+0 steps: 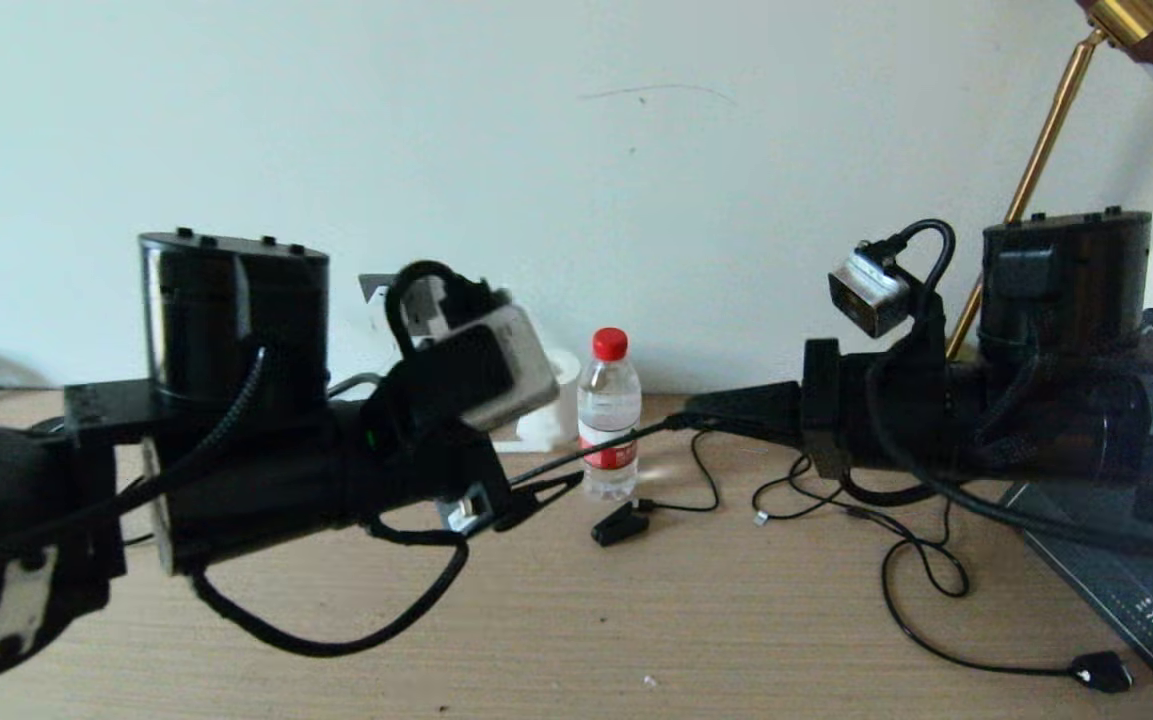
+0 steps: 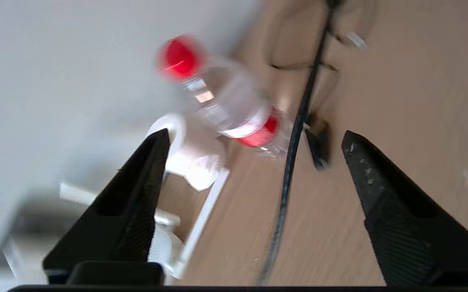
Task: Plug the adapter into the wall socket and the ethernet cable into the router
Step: Hand it to the other hand
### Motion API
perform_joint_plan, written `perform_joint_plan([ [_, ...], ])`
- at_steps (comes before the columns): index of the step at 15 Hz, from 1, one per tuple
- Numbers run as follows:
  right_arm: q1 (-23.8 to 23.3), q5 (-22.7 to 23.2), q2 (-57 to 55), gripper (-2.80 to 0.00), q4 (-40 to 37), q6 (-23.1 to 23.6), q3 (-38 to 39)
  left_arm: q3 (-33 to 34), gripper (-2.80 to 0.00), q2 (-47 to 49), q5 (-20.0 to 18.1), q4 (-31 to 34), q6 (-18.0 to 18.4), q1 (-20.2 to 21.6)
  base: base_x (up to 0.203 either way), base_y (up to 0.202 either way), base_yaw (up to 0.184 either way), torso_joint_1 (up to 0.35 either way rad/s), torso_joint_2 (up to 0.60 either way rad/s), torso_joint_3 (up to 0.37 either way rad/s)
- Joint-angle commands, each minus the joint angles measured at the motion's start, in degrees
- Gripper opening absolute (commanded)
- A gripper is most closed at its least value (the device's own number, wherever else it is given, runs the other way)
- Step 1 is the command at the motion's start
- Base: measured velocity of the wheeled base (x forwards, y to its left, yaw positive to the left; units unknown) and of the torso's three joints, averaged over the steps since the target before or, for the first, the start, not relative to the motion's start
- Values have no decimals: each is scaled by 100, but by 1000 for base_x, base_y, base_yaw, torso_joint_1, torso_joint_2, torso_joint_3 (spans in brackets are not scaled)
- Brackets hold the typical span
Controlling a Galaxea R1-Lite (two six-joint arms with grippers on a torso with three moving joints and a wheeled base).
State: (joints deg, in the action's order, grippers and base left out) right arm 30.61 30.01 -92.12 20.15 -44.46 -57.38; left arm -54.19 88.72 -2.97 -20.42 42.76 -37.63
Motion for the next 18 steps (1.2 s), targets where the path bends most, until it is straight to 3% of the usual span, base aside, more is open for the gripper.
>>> perform_joint_plan([
  [1,26,1,-341,-280,-13,-1113,-421,349,0,-81,-138,-696,-1137,574,0,0,0,0,0,0],
  [4,72,-5,-553,-280,-152,-1275,-482,124,0,-62,-490,-1087,-2568,950,0,0,0,0,0,0],
  [7,343,-13,-649,-280,-201,-1271,-476,-235,0,-52,-502,-1137,-4067,1154,0,0,0,0,0,0],
  [8,367,-13,-676,-280,-241,-1267,-467,-123,0,-41,-475,-1148,-4404,1212,0,0,0,0,0,0],
  [9,367,-13,-692,-280,-376,-1267,-493,99,0,-7,-443,-1253,-4436,1286,0,0,0,0,0,0],
  [11,367,-21,-717,-280,-637,-1267,-612,457,0,145,-424,-2243,-4375,1281,0,0,0,0,0,0],
  [12,363,-37,-733,-280,-760,-1267,-679,643,0,258,-393,-2884,-4142,1246,0,0,0,0,0,0],
  [14,364,-39,-764,-280,-886,-1274,-870,949,0,544,-109,-3830,-3347,1184,0,0,0,0,0,0],
  [18,658,-28,-936,-280,-919,-1307,-1070,1168,0,499,-14,-4245,-2963,1110,0,0,0,0,0,0],
])
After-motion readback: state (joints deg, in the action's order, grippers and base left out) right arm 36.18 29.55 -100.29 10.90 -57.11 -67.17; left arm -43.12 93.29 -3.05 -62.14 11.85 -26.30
